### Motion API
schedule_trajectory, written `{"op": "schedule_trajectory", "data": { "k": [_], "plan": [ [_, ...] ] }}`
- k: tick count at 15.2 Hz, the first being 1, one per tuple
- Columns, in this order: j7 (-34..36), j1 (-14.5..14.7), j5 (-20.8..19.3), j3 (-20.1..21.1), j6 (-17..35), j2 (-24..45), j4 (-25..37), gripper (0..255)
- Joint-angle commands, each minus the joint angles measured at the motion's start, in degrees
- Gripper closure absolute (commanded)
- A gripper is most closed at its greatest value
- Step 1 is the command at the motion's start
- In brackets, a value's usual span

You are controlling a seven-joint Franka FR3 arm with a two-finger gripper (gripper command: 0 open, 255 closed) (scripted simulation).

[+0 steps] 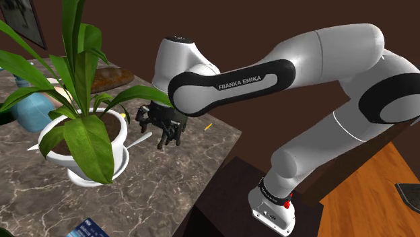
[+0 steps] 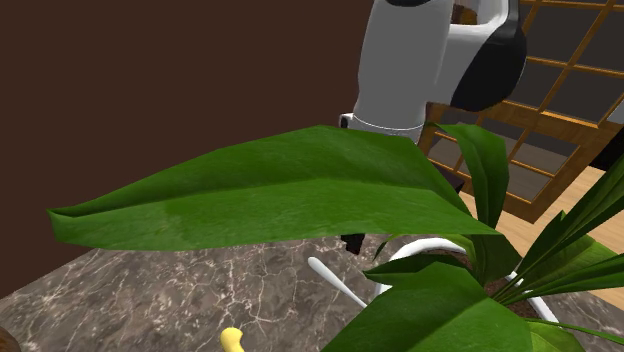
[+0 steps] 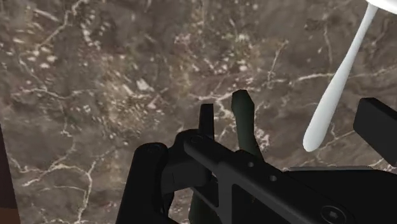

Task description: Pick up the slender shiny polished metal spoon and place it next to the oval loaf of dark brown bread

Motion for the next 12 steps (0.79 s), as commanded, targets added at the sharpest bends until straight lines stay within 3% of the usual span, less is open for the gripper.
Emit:
{"op": "schedule_trajectory", "data": {
  "k": [1,3,4,5,12],
  "plan": [
    [9.7,-4.1,-6.4,5.3,2.9,6.7,3.4,0],
    [21.0,-6.9,-16.4,9.4,4.5,14.9,7.0,0],
    [27.1,-6.8,-22.4,10.1,4.7,19.5,9.1,0],
    [30.0,-5.4,-25.1,9.1,4.7,21.6,10.2,0],
    [34.8,-1.2,-32.3,5.3,8.3,27.4,9.3,0]
  ]
}}
